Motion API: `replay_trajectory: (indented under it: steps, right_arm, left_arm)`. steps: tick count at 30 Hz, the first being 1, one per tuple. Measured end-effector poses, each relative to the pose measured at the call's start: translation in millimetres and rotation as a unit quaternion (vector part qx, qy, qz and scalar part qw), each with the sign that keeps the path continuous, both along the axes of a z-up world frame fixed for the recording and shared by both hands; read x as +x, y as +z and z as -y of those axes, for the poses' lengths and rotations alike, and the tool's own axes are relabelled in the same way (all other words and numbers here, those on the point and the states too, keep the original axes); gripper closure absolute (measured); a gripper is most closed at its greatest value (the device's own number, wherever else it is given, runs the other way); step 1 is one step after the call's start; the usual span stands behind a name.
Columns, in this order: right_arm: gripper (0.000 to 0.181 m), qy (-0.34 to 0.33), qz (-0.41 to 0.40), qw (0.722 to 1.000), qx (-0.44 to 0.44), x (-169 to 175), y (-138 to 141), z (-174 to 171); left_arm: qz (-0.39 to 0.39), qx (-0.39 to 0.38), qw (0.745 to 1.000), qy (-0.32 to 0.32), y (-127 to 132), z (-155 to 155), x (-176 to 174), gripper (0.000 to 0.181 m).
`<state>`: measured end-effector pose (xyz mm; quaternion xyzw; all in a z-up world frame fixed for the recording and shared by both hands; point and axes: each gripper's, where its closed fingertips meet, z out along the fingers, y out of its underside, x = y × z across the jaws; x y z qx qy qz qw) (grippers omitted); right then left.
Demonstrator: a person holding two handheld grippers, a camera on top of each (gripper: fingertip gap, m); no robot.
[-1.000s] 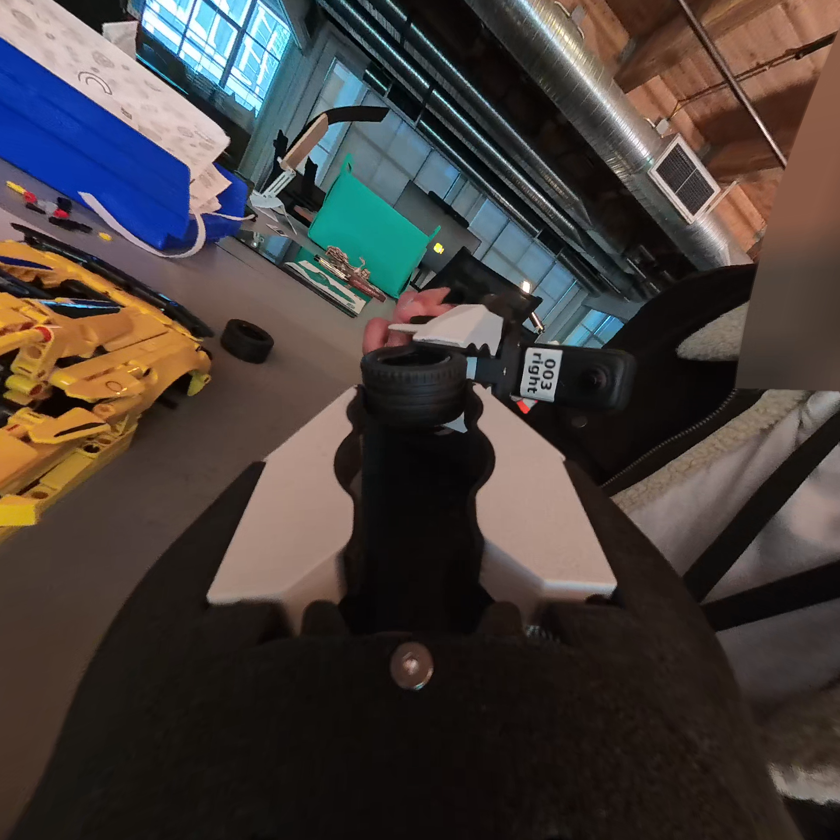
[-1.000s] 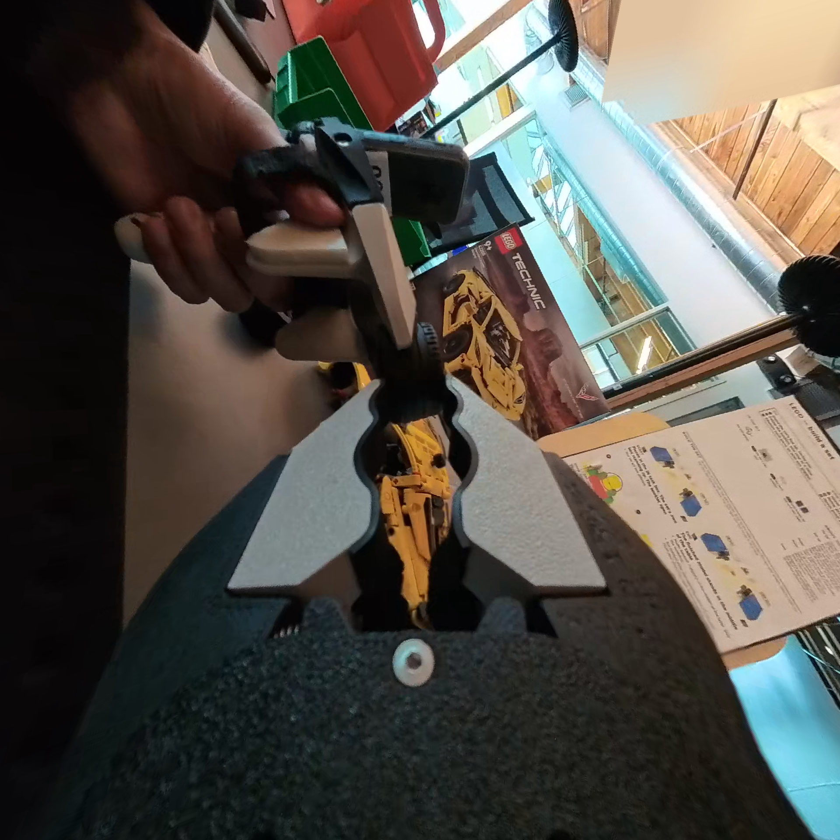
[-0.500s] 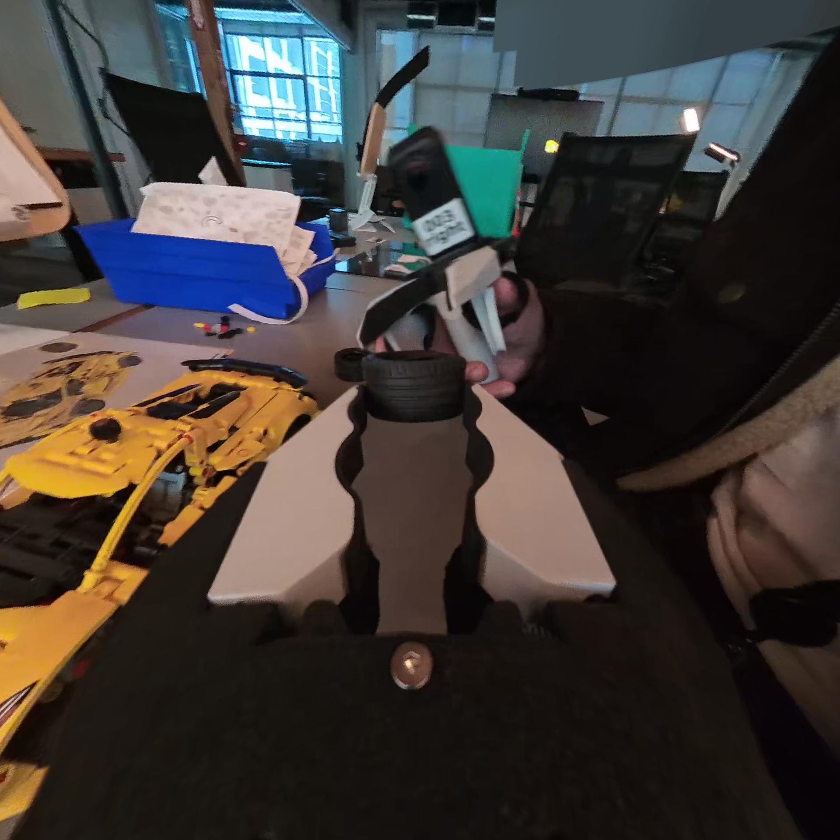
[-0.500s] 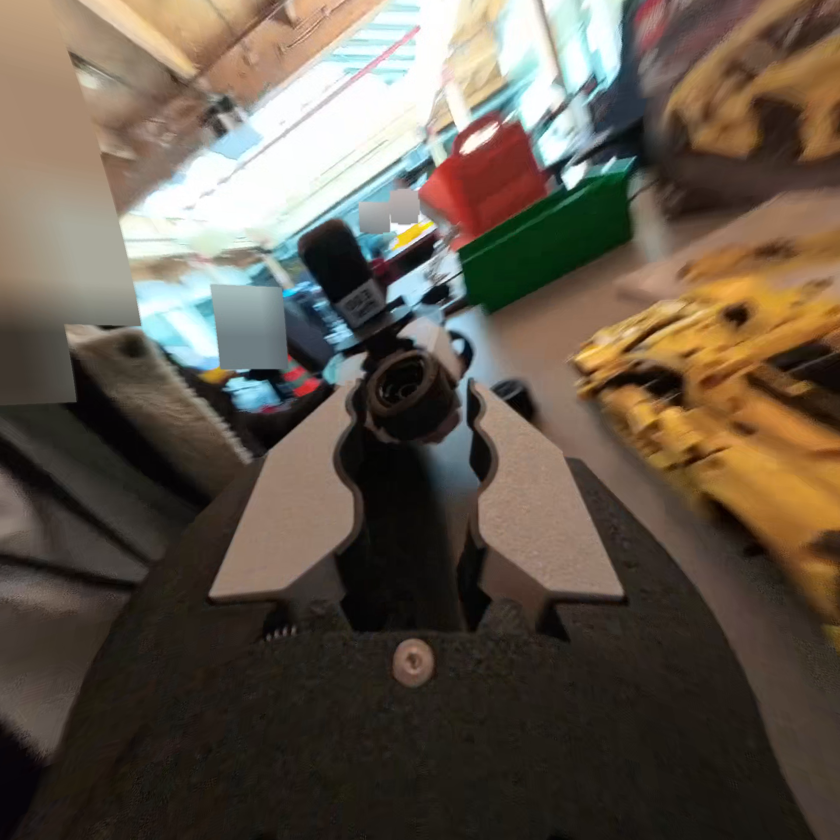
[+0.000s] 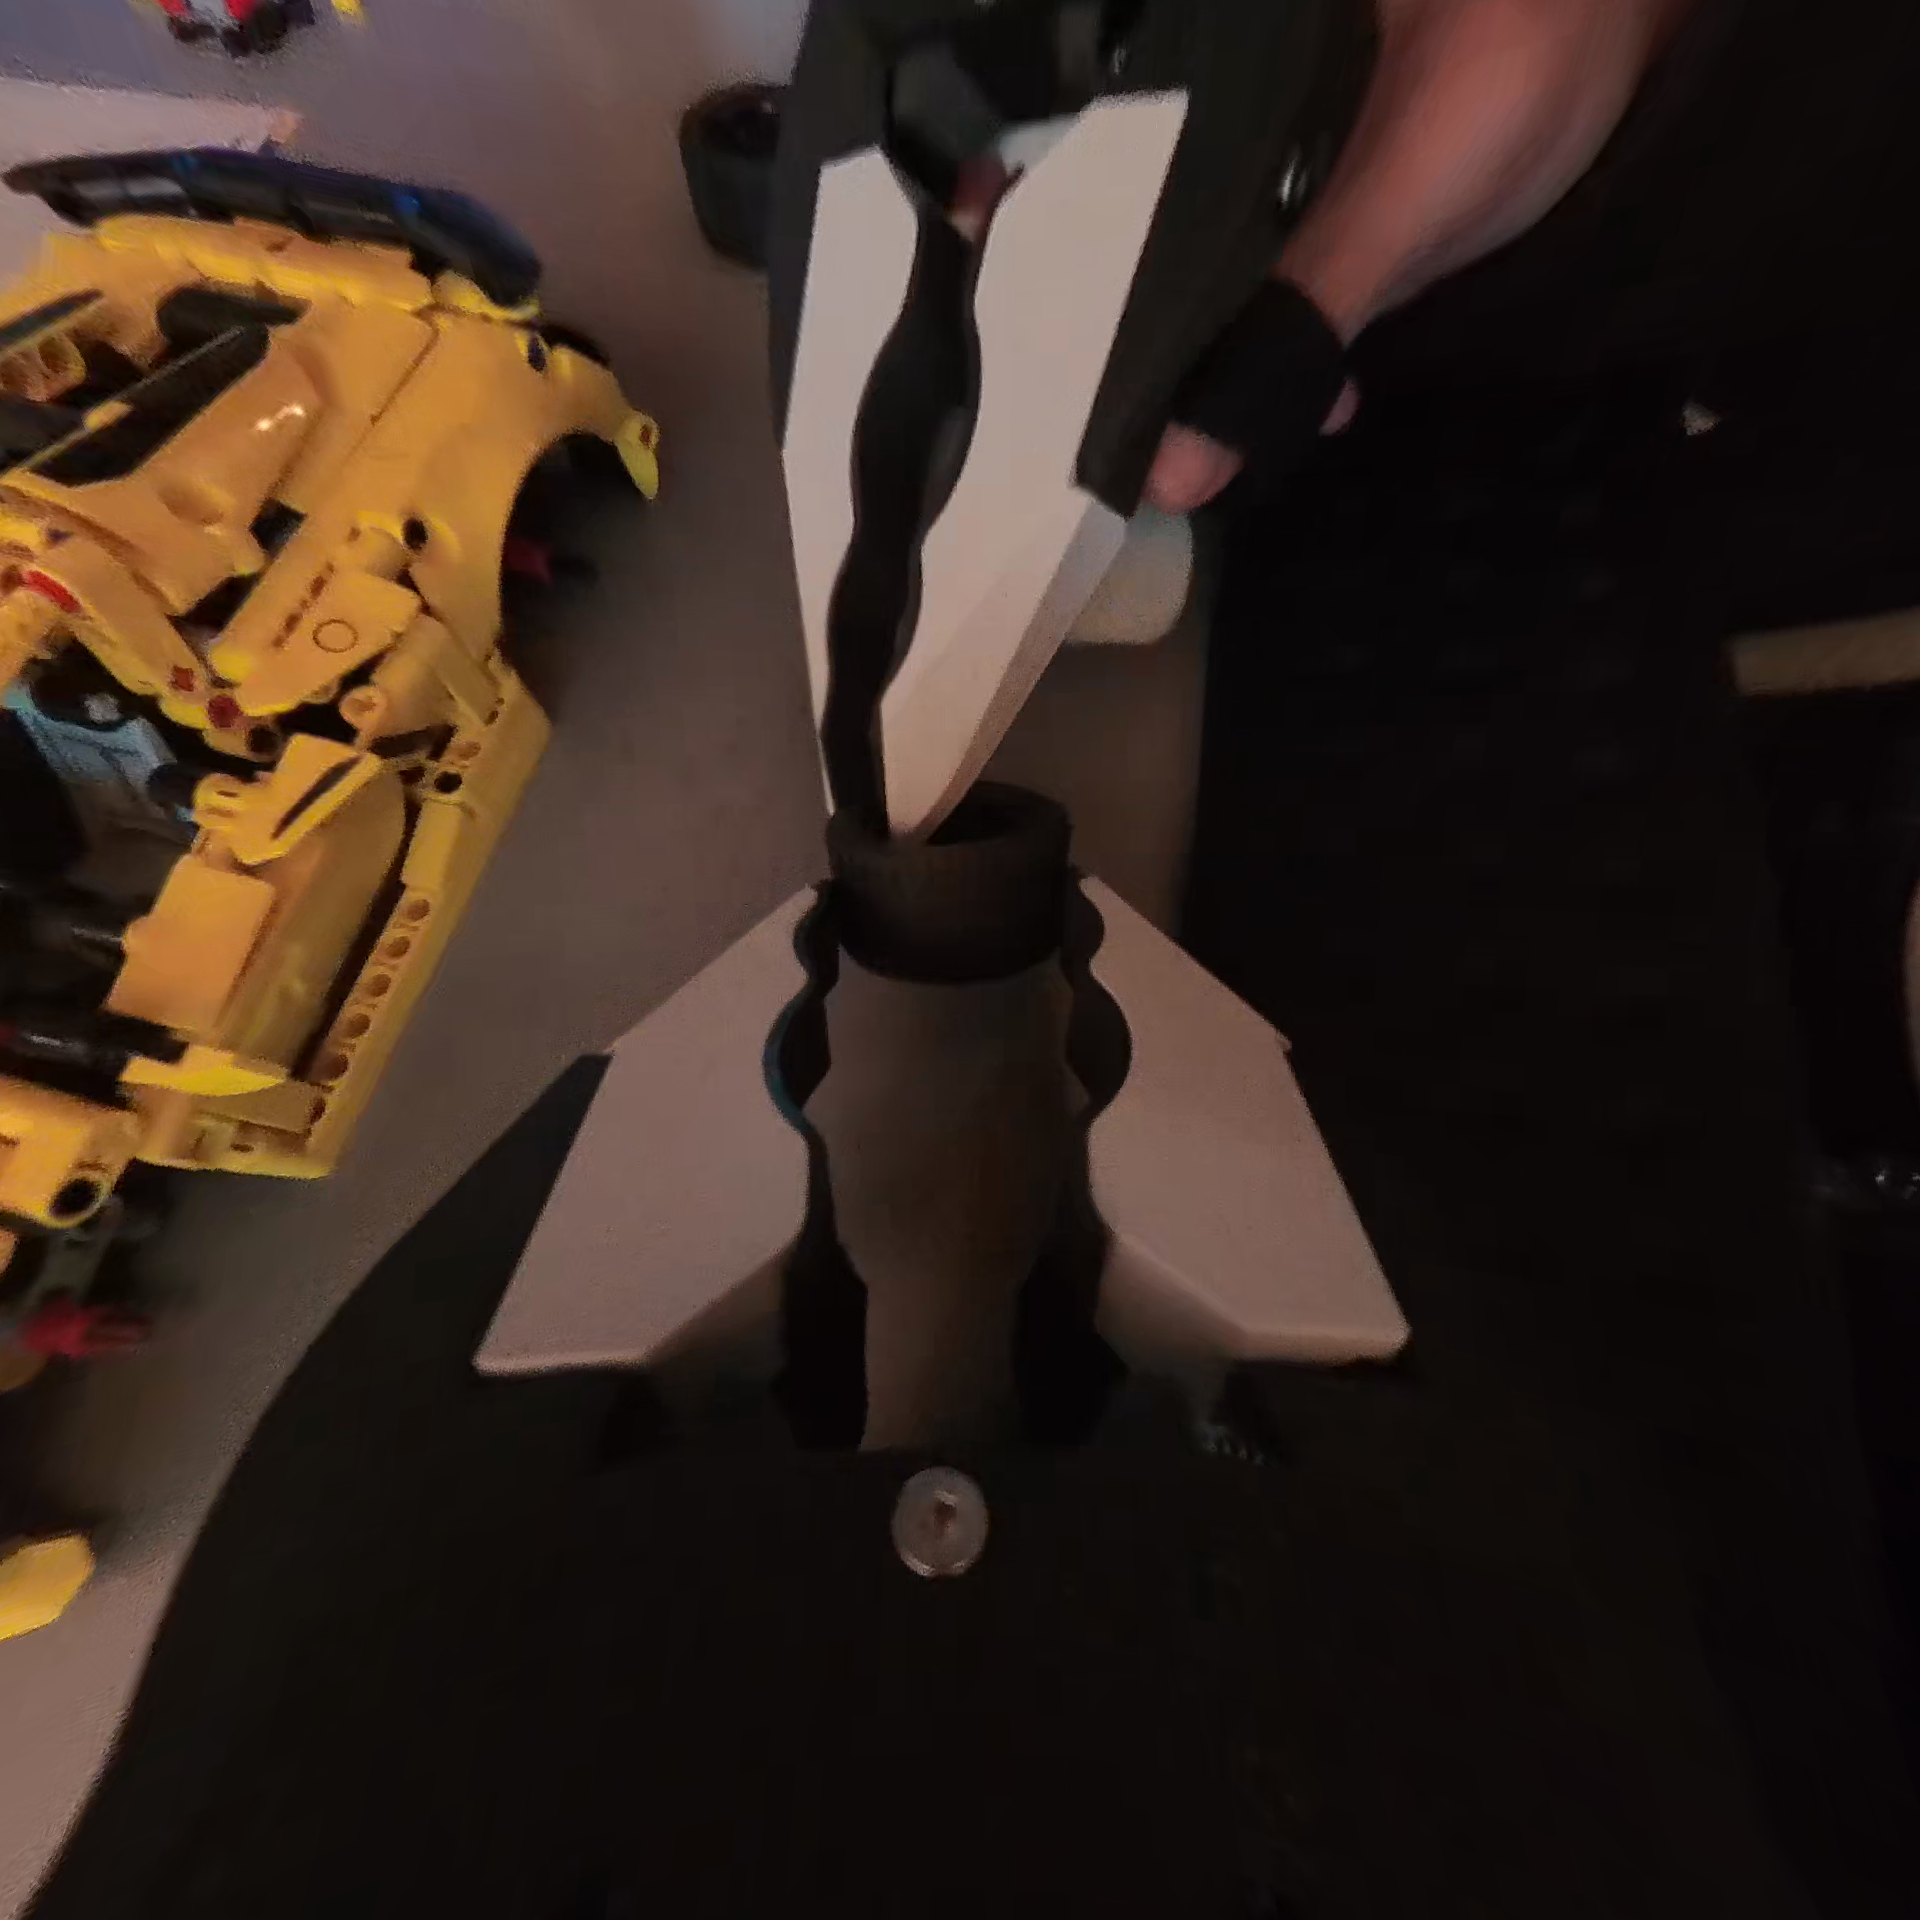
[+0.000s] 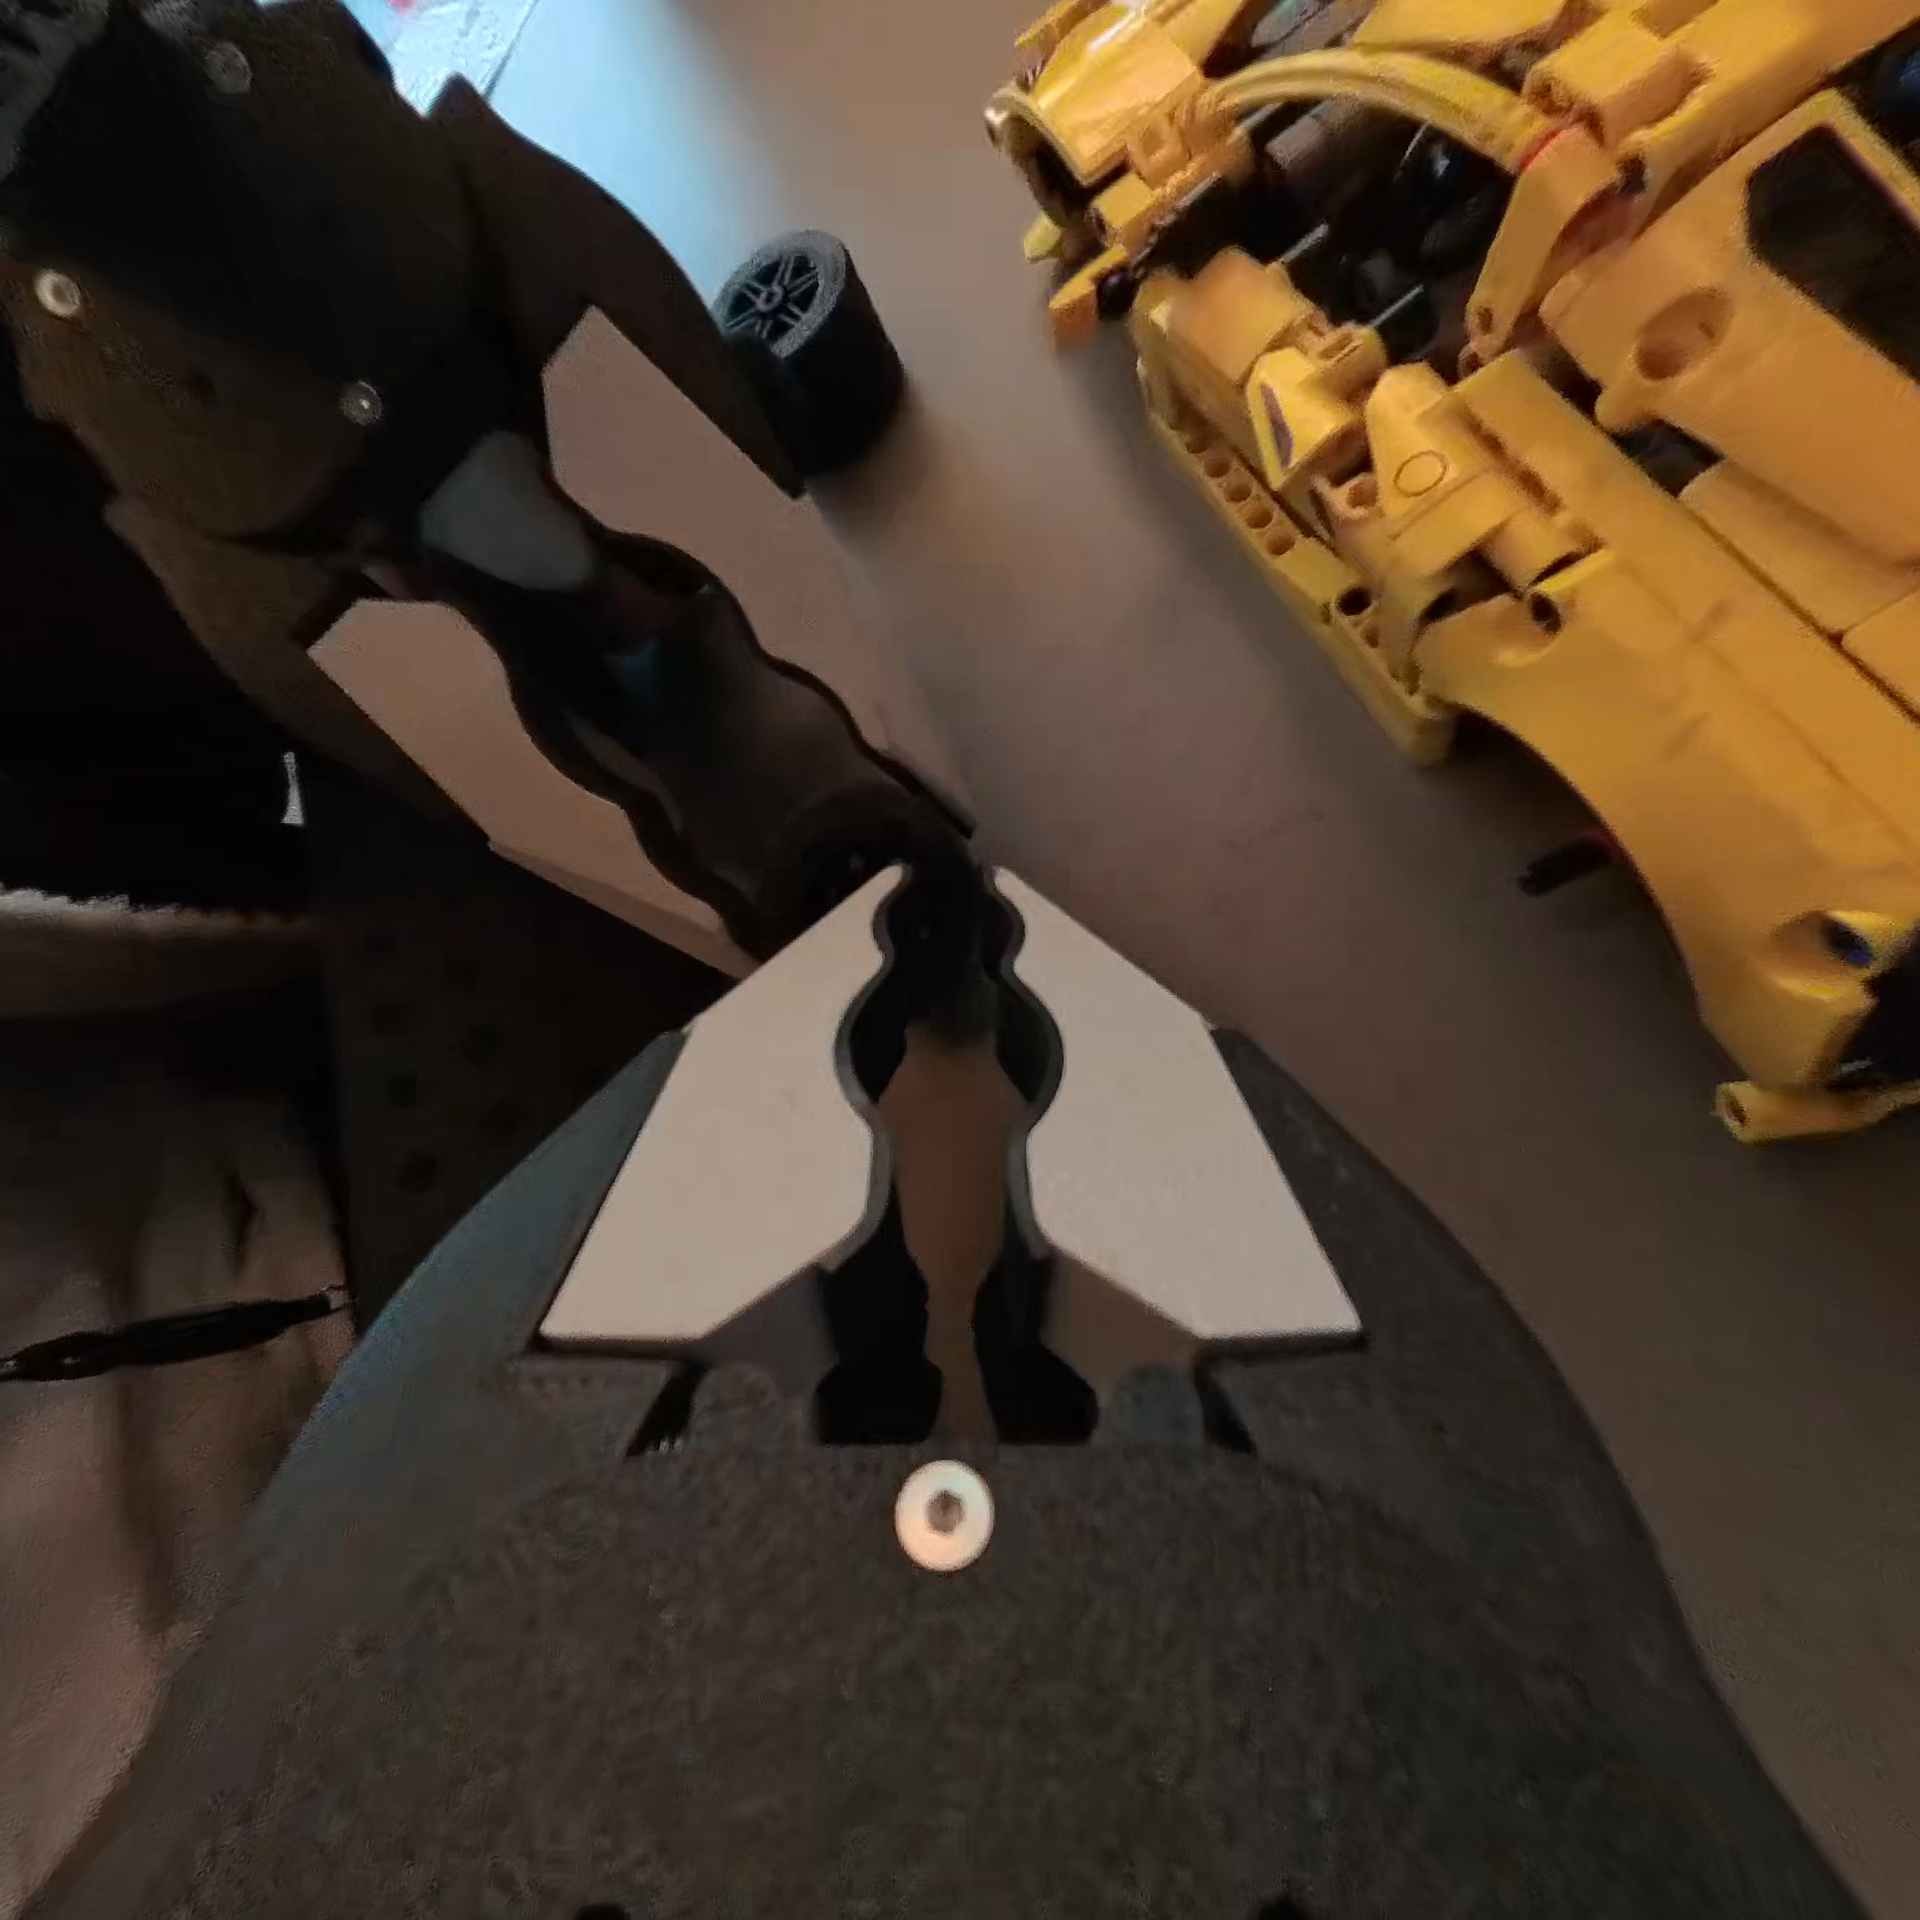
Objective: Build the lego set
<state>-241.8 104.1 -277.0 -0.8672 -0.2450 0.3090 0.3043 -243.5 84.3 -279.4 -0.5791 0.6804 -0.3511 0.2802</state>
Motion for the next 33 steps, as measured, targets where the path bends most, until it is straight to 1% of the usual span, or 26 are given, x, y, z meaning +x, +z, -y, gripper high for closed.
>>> replay_trajectory:
  steps: [3, 4, 5, 8, 11, 12, 14, 18, 20, 21, 25, 27, 31, 33]
  right_arm:
    - [0.166, -0.003, -0.05, 0.999, -0.012, 0, 8, -1]
    - [0.165, -0.003, -0.065, 0.998, -0.024, 0, 8, -1]
    - [0.168, 0.001, -0.073, 0.997, -0.033, -1, 8, -1]
    - [0.169, 0.015, -0.031, 0.999, -0.024, -5, 0, -1]
    - [0.172, 0.025, -0.01, 1.0, -0.003, -8, 0, -3]
    - [0.172, 0.026, -0.01, 1.0, -0.004, -9, 0, -3]
    - [0.172, 0.026, -0.005, 1.0, -0.002, -9, -1, -3]
    - [0.173, 0.032, 0.018, 0.999, 0.022, -10, -1, -5]
    - [0.173, 0.04, 0.026, 0.998, 0.03, -13, -1, -4]
    - [0.173, 0.041, 0.028, 0.998, 0.033, -13, -1, -3]
    - [0.173, 0.048, 0.024, 0.998, 0.036, -16, 0, -2]
    - [0.174, 0.038, 0.031, 0.998, 0.039, -15, -1, -5]
    - [0.176, 0.015, 0.08, 0.994, 0.07, -13, -3, -11]
    - [0.177, -0.003, 0.079, 0.995, 0.058, -10, -5, -13]
  left_arm:
    - [-0.018, -0.033, 0.999, 0.007, -4, -1, -4, 0.137]
    - [-0.022, -0.035, 0.999, 0.008, -5, -1, -5, 0.136]
    - [-0.027, -0.029, 0.999, 0.007, -7, -1, -6, 0.136]
    - [-0.035, -0.015, 0.999, 0.003, -10, 0, -7, 0.136]
    - [-0.035, -0.017, 0.999, 0.002, -10, 1, -10, 0.133]
    - [-0.033, -0.031, 0.999, 0.002, -8, 1, -11, 0.133]
    - [-0.014, -0.085, 0.996, 0.003, 1, 3, -13, 0.129]
    - [0.034, -0.206, 0.977, 0.038, 21, -8, -13, 0.13]
    - [0.026, -0.23, 0.972, 0.046, 18, -10, -12, 0.134]
    - [0.01, -0.236, 0.971, 0.044, 14, -8, -12, 0.141]
    - [-0.021, -0.241, 0.968, 0.066, 4, -14, -15, 0.167]
    - [-0.022, -0.228, 0.97, 0.074, 2, -16, -13, 0.169]
    - [-0.023, -0.18, 0.979, 0.09, -2, -19, -11, 0.171]
    - [-0.019, -0.159, 0.983, 0.094, -2, -20, -10, 0.171]
